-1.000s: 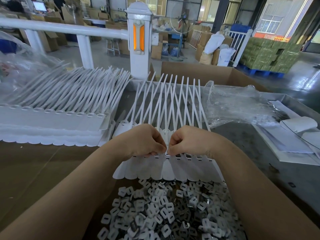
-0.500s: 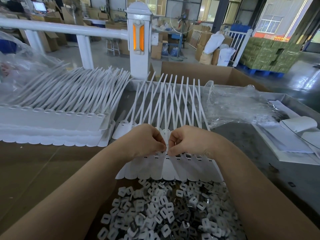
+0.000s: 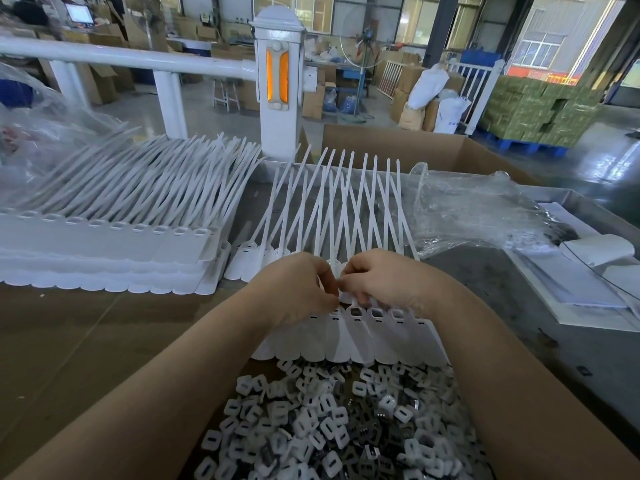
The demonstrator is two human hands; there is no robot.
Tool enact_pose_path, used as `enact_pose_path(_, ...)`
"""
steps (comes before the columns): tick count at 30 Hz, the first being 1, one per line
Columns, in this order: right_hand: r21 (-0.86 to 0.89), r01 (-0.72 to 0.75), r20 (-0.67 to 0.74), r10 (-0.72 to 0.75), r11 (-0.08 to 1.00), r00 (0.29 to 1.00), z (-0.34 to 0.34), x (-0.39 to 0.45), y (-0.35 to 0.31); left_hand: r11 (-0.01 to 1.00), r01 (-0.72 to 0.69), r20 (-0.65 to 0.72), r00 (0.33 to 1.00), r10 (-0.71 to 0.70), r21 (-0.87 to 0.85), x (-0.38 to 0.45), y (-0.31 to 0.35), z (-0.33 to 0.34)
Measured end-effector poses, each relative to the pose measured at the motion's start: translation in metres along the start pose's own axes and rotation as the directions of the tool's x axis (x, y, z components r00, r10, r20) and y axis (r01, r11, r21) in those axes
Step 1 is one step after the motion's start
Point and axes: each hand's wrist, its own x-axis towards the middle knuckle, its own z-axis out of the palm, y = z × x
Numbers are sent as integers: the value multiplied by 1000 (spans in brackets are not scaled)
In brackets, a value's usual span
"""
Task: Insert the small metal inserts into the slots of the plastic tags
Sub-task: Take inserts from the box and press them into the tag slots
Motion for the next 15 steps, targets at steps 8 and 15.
enact_pose_path(8,11,-4,1,4,1000,1000,0,0,1,994,12,45,999,-7,-104,-1,-1,-4)
enact_pose_path(15,15,-18,3,18,1000,1000,0,1,1,995,61,50,997,-58,-76,-1,5,-1)
